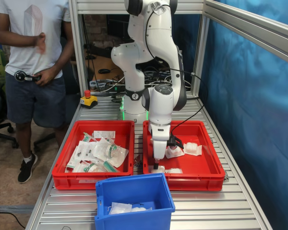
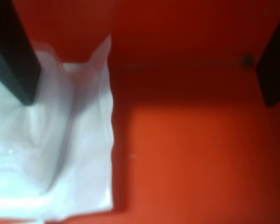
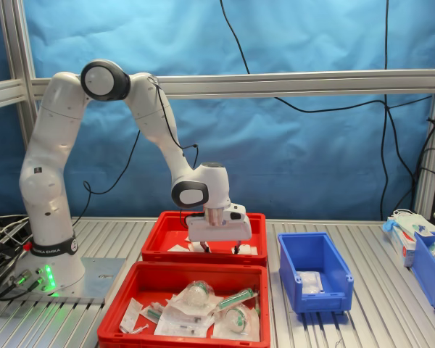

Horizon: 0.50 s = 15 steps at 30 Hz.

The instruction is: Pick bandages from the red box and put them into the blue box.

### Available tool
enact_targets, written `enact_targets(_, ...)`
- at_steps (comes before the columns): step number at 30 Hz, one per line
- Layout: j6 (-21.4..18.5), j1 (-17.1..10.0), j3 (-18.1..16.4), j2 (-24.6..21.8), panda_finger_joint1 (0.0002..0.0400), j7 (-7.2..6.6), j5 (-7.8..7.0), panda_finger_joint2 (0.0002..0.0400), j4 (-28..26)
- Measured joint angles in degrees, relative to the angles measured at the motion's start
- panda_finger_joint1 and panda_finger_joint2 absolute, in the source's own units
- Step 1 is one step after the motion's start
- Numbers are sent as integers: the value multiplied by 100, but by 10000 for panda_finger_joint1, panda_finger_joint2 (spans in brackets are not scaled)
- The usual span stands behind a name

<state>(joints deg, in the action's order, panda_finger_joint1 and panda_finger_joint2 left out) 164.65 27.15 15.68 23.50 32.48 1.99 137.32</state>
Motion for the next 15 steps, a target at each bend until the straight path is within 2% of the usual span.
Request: enact_targets(15, 0, 1, 133, 91, 400, 0, 0, 400, -90)
